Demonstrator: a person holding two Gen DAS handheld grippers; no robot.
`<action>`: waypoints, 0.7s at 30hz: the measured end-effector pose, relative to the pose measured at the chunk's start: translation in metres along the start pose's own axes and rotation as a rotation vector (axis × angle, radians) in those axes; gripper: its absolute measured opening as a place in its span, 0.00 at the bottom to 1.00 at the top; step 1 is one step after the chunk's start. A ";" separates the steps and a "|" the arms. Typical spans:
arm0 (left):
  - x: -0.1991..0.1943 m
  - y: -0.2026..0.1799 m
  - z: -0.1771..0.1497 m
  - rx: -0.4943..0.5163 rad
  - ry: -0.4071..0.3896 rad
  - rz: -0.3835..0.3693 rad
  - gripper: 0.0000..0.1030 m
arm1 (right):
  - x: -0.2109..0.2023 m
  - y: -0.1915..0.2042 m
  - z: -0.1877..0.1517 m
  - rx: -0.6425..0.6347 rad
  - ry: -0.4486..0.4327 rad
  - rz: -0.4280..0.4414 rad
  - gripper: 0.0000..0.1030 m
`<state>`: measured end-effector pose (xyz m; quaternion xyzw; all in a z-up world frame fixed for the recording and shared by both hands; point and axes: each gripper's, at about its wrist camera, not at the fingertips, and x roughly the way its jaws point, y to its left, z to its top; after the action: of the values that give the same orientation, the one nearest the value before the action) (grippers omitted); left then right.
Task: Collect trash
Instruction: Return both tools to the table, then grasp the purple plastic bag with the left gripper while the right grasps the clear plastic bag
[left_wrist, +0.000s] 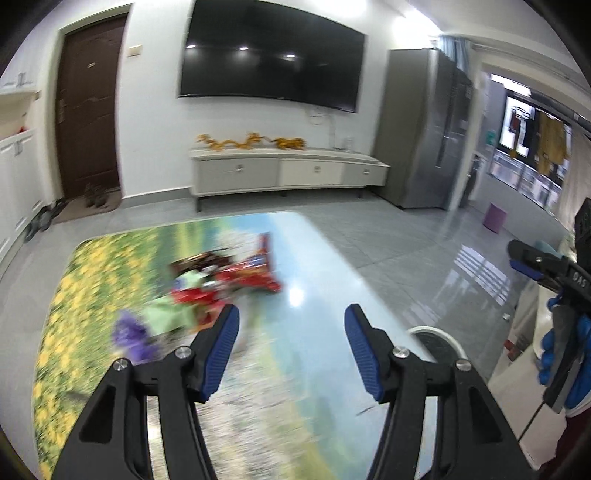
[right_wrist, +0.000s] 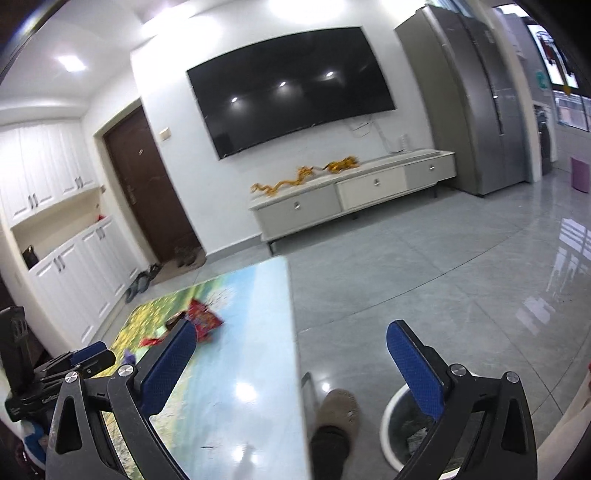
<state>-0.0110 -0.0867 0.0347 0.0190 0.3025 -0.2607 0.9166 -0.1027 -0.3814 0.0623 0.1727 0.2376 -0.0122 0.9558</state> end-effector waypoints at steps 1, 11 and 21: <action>-0.003 0.017 -0.004 -0.020 0.004 0.025 0.56 | 0.004 0.006 0.000 -0.006 0.013 0.008 1.00; -0.008 0.122 -0.033 -0.148 0.037 0.166 0.56 | 0.072 0.070 -0.008 -0.090 0.136 0.095 1.00; 0.037 0.167 -0.033 -0.217 0.091 0.196 0.56 | 0.158 0.111 -0.037 -0.146 0.320 0.219 0.67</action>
<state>0.0777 0.0470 -0.0338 -0.0388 0.3667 -0.1344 0.9198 0.0326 -0.2554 -0.0043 0.1275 0.3666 0.1368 0.9114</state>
